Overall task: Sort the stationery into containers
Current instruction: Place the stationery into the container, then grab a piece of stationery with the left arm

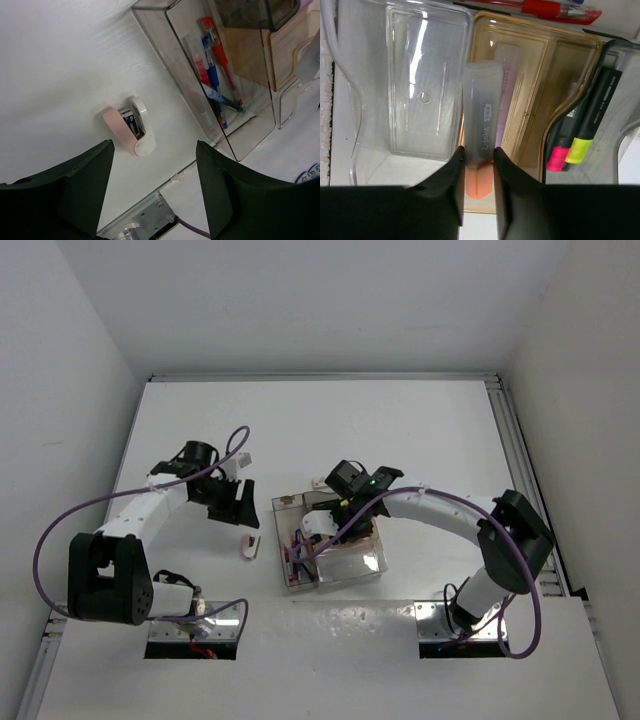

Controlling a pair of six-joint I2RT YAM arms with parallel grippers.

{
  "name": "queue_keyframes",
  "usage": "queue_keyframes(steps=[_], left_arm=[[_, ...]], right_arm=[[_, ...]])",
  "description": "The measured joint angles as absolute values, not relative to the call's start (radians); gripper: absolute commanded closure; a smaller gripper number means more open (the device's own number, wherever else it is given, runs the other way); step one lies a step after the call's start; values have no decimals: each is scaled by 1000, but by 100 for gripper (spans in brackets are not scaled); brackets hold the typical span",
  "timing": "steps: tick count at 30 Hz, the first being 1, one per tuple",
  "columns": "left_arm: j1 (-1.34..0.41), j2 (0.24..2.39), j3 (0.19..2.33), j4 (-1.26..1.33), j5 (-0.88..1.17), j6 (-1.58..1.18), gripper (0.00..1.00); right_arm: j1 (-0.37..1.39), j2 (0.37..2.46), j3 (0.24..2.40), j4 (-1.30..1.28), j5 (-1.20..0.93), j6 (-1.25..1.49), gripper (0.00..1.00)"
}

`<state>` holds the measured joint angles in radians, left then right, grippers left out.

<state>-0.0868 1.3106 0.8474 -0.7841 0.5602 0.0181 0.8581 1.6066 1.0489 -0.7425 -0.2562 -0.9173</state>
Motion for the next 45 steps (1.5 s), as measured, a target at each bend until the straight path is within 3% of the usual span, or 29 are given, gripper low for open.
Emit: queue_keyframes(steps=[11, 15, 20, 27, 45], left_arm=[[-249, 1303, 809, -750, 458, -101, 32], [-269, 1333, 809, -750, 391, -138, 30], [-270, 1366, 806, -756, 270, -206, 19], [-323, 1396, 804, -754, 233, -245, 16], [-352, 1499, 767, -725, 158, -323, 17]], right_arm=[[850, 1619, 1101, -737, -234, -823, 49], [826, 1619, 1150, -733, -235, -772, 49], [787, 1618, 1160, -735, -235, -731, 48], [751, 1608, 1157, -734, -237, -702, 48], [680, 1593, 1155, -735, -247, -649, 48]])
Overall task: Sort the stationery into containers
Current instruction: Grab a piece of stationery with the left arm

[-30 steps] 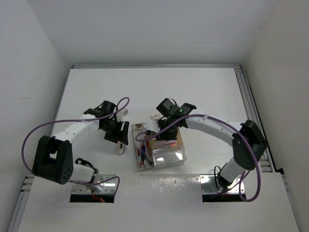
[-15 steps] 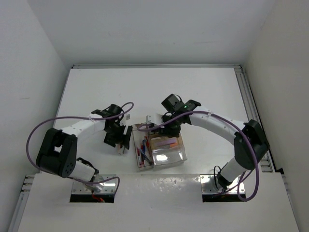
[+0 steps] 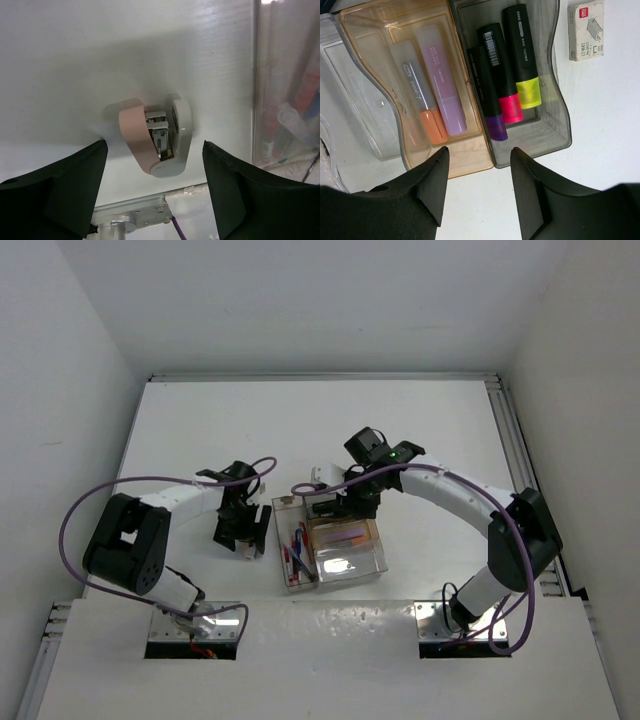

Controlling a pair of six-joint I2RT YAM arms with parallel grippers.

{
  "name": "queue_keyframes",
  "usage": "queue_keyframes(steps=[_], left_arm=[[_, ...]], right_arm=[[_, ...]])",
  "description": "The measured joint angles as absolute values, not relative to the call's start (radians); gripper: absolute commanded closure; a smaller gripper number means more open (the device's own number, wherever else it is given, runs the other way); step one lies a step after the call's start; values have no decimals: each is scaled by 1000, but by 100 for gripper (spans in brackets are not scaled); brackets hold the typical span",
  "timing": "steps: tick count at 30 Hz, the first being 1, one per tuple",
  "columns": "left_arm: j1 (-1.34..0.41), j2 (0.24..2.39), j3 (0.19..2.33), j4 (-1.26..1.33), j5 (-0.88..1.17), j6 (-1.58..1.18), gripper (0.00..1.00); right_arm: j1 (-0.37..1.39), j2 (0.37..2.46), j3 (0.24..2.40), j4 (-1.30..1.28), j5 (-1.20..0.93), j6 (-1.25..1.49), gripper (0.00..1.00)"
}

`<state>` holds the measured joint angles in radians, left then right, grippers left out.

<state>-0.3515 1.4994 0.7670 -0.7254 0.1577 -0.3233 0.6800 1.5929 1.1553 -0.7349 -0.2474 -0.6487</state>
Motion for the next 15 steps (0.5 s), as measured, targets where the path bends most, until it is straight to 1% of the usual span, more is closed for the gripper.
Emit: queue_keyframes(steps=[1, 3, 4, 6, 7, 14, 15], left_arm=[[-350, 1502, 767, -724, 152, -328, 18], [-349, 1507, 767, -719, 141, -338, 22], [-348, 1508, 767, -717, 136, -343, 27], [-337, 1510, 767, -715, 130, -350, 32], [-328, 1513, 767, -715, 127, -352, 36], [-247, 1543, 792, -719, 118, -353, 44], [-236, 1543, 794, -716, 115, -353, 50]], right_arm=[[679, 1593, 1155, -735, -247, -647, 48], [677, 1593, 1155, -735, -248, -642, 48], [677, 1593, 1156, -735, -249, -639, 48], [677, 1593, 1156, -735, -254, -632, 48], [677, 1593, 1157, -735, -256, -630, 48], [676, 1593, 1173, -735, -266, -609, 48], [675, 1593, 1177, -735, -269, -598, 48]])
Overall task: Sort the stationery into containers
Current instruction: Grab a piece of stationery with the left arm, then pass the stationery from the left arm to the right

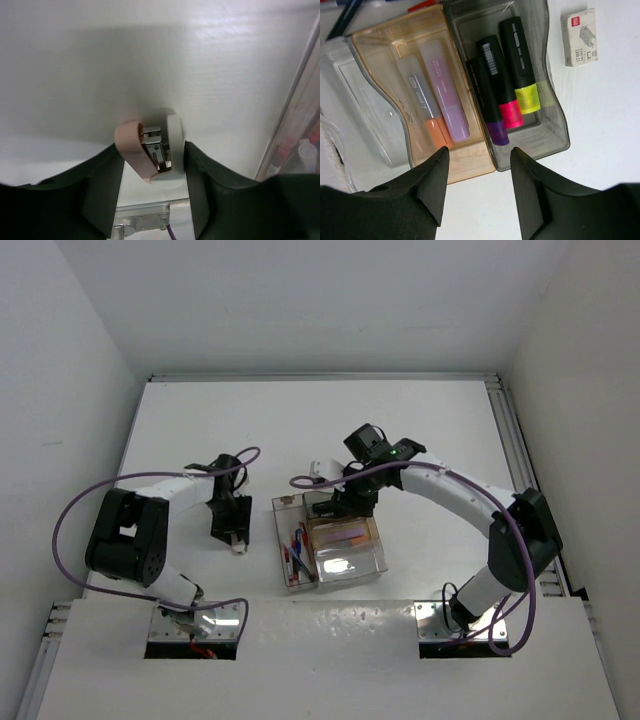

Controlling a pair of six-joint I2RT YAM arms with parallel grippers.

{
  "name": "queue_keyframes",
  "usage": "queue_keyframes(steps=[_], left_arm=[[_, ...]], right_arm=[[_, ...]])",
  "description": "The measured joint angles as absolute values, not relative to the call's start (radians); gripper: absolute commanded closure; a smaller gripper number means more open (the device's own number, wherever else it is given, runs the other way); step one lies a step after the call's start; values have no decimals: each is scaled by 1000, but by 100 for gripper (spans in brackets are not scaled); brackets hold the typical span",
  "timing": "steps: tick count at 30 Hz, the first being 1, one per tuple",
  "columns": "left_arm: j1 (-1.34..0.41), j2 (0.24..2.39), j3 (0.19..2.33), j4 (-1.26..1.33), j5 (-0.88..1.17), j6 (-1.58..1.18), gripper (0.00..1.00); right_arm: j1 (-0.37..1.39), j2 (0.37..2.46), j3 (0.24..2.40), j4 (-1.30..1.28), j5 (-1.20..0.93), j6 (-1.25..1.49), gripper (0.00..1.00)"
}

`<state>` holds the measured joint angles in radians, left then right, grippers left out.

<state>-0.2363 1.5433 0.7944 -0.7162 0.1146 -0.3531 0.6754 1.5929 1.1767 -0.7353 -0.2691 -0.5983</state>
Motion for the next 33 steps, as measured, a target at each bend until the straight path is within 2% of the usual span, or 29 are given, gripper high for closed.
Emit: queue_keyframes(steps=[3, 4, 6, 12, 18, 25, 29, 33], left_arm=[[-200, 1543, 812, -714, 104, -349, 65], [-187, 1543, 823, -714, 104, -342, 73], [-166, 1542, 855, -710, 101, -316, 75], [-109, 1497, 902, -657, 106, -252, 77], [-121, 1269, 903, -553, 182, -141, 76], [-267, 1000, 939, -376, 358, 70, 77], [-356, 979, 991, -363, 442, 200, 80], [-459, 1017, 1052, -404, 441, 299, 81]], right_arm=[[666, 1593, 1195, -734, -289, -554, 48], [659, 1593, 1204, -733, -300, -532, 48], [640, 1593, 1224, -726, -325, -478, 48], [574, 1593, 1286, -677, -424, -252, 43], [476, 1592, 1320, -568, -590, 78, 36], [412, 1592, 1360, -419, -746, 450, 32], [432, 1592, 1406, -362, -778, 566, 28], [470, 1592, 1462, -362, -755, 589, 25]])
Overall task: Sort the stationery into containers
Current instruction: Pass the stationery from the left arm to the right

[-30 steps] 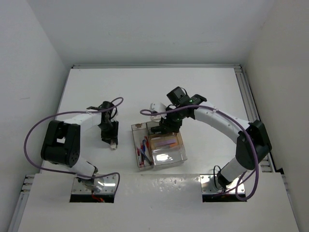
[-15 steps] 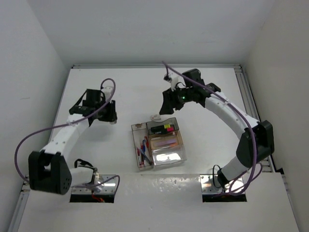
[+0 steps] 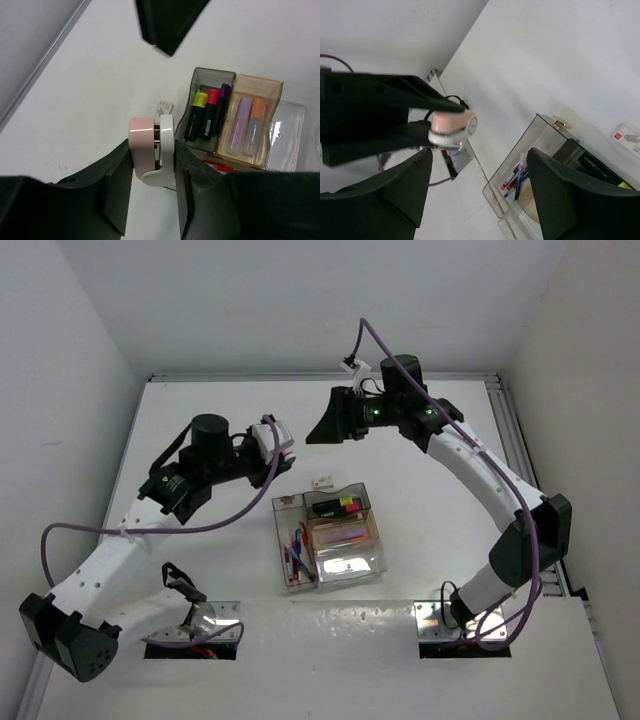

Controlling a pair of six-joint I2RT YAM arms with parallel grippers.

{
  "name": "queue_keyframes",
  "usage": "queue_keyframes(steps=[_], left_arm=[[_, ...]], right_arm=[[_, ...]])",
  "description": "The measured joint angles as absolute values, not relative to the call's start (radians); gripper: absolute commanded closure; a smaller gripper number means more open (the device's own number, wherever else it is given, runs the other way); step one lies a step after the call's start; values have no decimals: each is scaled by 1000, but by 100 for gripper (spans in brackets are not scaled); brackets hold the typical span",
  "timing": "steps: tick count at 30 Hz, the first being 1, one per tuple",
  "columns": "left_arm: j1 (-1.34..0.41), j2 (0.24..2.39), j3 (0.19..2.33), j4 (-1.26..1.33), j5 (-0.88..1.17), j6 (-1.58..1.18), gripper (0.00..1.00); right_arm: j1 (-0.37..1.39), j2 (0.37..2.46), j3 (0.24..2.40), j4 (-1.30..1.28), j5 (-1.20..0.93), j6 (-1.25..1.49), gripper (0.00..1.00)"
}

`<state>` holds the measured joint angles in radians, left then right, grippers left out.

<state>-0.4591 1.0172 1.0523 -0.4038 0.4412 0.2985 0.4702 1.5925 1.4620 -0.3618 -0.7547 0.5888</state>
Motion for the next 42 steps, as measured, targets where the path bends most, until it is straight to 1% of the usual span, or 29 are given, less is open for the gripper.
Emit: queue_keyframes(steps=[7, 10, 17, 26, 29, 30, 34, 42], left_arm=[[-607, 1085, 1104, -451, 321, 381, 81], [-646, 1096, 1104, -467, 270, 394, 81], [-656, 1107, 1117, -467, 191, 408, 81], [-656, 1113, 1121, -465, 178, 408, 81], [-656, 1115, 1123, -464, 180, 408, 81], [-656, 1116, 1123, -463, 183, 408, 81], [-656, 1116, 1123, -466, 187, 408, 80], [-655, 1122, 1124, -462, 207, 407, 80]], right_arm=[[569, 1592, 1522, -431, -604, 504, 26], [577, 1592, 1526, -448, -572, 496, 27], [587, 1592, 1525, -481, -550, 492, 30], [618, 1592, 1486, -487, -559, 486, 33], [618, 1595, 1487, -487, -561, 486, 39], [618, 1599, 1488, -484, -563, 487, 43], [618, 1617, 1493, -473, -580, 497, 47], [619, 1642, 1510, -456, -603, 524, 52]])
